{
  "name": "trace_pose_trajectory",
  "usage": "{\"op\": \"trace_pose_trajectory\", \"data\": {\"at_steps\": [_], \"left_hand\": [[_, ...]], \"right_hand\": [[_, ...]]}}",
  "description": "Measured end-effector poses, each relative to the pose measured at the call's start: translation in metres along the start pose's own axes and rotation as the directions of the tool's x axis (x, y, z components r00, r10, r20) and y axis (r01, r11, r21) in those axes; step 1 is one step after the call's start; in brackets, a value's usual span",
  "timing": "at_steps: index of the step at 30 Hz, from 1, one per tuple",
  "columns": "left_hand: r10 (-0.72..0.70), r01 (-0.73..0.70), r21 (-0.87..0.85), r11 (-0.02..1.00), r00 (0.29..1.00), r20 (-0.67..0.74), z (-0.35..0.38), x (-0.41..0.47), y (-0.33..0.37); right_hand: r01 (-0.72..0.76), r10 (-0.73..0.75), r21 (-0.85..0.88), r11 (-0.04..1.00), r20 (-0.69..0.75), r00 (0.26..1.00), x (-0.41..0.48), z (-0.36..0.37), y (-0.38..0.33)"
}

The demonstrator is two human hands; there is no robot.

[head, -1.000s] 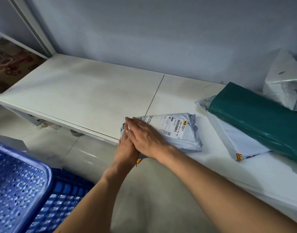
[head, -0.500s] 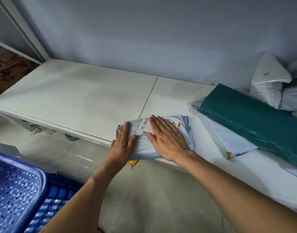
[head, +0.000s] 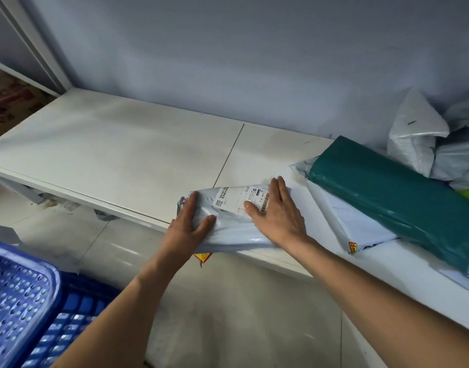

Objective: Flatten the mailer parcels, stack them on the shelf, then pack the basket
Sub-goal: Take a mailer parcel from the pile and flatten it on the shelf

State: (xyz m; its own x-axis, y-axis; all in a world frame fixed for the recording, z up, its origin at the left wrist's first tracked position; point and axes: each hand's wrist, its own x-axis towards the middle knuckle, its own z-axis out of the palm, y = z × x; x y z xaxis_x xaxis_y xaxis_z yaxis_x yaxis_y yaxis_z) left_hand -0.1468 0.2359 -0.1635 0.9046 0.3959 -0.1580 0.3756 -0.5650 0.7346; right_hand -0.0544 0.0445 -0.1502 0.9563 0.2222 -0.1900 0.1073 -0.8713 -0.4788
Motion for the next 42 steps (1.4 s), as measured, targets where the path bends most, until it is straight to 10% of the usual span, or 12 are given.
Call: {"op": "trace_pose_trajectory", "data": {"at_steps": [11,20,28,33,37,42], "left_hand": [[-0.365,0.284,-0.455,0.844,0.926,-0.099,-0.026,0.02,0.03],[-0.203,0.04,-0.642,0.766,0.962,-0.182,-0.033,0.017,0.074],[-0.022,-0.069,-0.628,0.775,0.99,-0.137,-0.032,0.014,0.068],[-0.021,-0.078,-0.635,0.769,0.989,-0.147,-0.028,0.008,0.072],[0.026,-0.092,-0.648,0.756,0.994,-0.111,-0.025,0.001,0.065],[0.116,-0.085,-0.653,0.753,0.993,0.004,-0.025,-0.003,0.059]], "right_hand": [[-0.117,0.239,0.621,0.775,-0.117,0.964,0.003,-0.016,-0.001],[0.067,0.23,0.822,0.566,-0.235,0.944,0.009,-0.04,-0.018],[0.237,0.01,0.506,0.83,-0.437,0.899,0.008,-0.048,-0.012],[0.289,-0.36,-0.215,0.933,-0.581,0.73,0.003,-0.047,-0.037],[0.589,-0.591,-0.077,0.804,-0.211,0.779,-0.013,-0.041,-0.106],[0.521,-0.518,-0.054,0.852,0.053,0.854,-0.014,-0.015,-0.125]]}}
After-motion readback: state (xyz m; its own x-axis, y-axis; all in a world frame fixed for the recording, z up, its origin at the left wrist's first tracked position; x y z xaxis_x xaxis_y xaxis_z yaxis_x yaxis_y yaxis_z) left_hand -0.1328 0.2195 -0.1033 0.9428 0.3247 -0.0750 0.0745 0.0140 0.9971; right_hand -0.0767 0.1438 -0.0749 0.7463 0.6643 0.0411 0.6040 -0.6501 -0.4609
